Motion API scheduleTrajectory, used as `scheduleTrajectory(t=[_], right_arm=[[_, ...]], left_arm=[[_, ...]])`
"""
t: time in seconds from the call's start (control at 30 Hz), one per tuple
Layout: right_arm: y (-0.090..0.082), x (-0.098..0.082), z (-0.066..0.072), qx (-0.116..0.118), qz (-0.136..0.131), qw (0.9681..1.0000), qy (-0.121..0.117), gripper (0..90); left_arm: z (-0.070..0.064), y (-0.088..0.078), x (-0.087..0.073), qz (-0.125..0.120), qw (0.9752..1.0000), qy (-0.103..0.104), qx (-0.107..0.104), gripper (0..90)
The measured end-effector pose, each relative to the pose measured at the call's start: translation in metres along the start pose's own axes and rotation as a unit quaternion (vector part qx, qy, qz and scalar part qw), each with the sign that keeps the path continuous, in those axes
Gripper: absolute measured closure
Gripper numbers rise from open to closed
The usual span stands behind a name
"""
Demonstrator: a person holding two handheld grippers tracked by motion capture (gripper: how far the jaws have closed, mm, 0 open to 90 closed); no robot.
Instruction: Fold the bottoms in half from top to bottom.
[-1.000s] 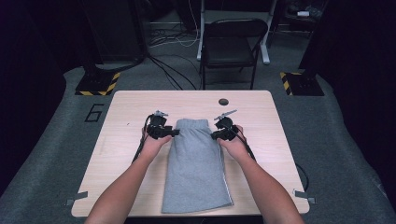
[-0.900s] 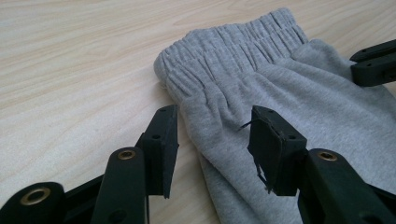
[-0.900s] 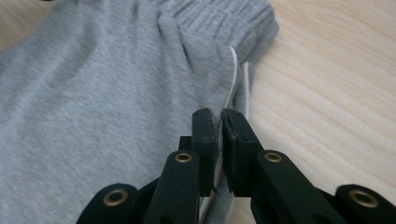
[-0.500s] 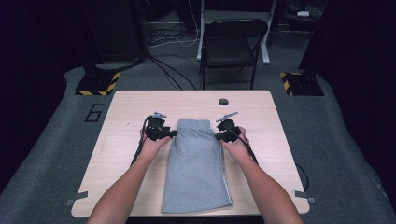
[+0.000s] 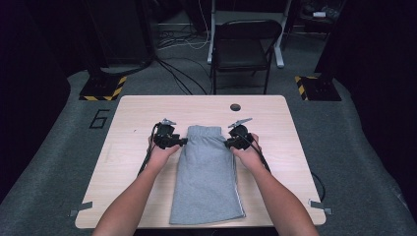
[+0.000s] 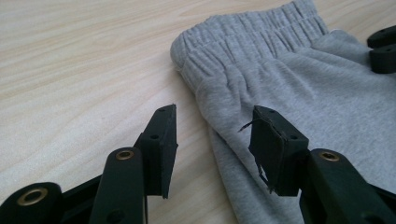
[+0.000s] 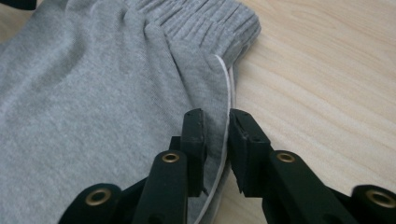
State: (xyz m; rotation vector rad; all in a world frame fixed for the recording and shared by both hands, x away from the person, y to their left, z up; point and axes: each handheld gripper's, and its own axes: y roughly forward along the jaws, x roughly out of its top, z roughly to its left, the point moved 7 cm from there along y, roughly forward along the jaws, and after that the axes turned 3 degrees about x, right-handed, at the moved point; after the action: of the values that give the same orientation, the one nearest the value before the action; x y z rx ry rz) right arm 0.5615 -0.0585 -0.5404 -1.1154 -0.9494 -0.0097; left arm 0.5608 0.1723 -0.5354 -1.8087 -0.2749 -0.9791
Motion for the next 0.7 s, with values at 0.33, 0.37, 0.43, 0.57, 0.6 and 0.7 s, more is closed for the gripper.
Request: scheduleTrajectory(t=[0.33,0.37,0.43,0.57,0.6,0.7], right_arm=[[0.017,0.012,0.002,-0.017,0.007,0.9998,-0.001,59.9],[0.019,0.011,0.000,-0.022,0.011,0.9997,0.004,59.2],[0.021,0.011,-0.004,-0.021,0.012,0.9997,0.007,58.4],[0.024,0.009,-0.007,-0.016,0.019,0.9996,0.012,57.3],[0.026,0.008,-0.007,-0.015,0.019,0.9996,0.014,56.7],[0.029,0.007,-0.006,-0.010,0.021,0.9997,0.012,54.9]], left_arm=[[0.001,-0.008,0.003,-0.004,1.0000,0.005,0.001,50.7],[0.001,-0.008,0.003,-0.002,1.0000,0.006,0.001,50.5],[0.000,-0.009,0.003,-0.003,1.0000,0.002,0.001,50.3],[0.002,-0.010,0.003,-0.005,1.0000,0.004,-0.001,49.9],[0.002,-0.011,0.003,-0.004,1.0000,-0.001,-0.002,49.8],[0.005,-0.011,0.002,0.000,1.0000,0.000,0.002,49.1]])
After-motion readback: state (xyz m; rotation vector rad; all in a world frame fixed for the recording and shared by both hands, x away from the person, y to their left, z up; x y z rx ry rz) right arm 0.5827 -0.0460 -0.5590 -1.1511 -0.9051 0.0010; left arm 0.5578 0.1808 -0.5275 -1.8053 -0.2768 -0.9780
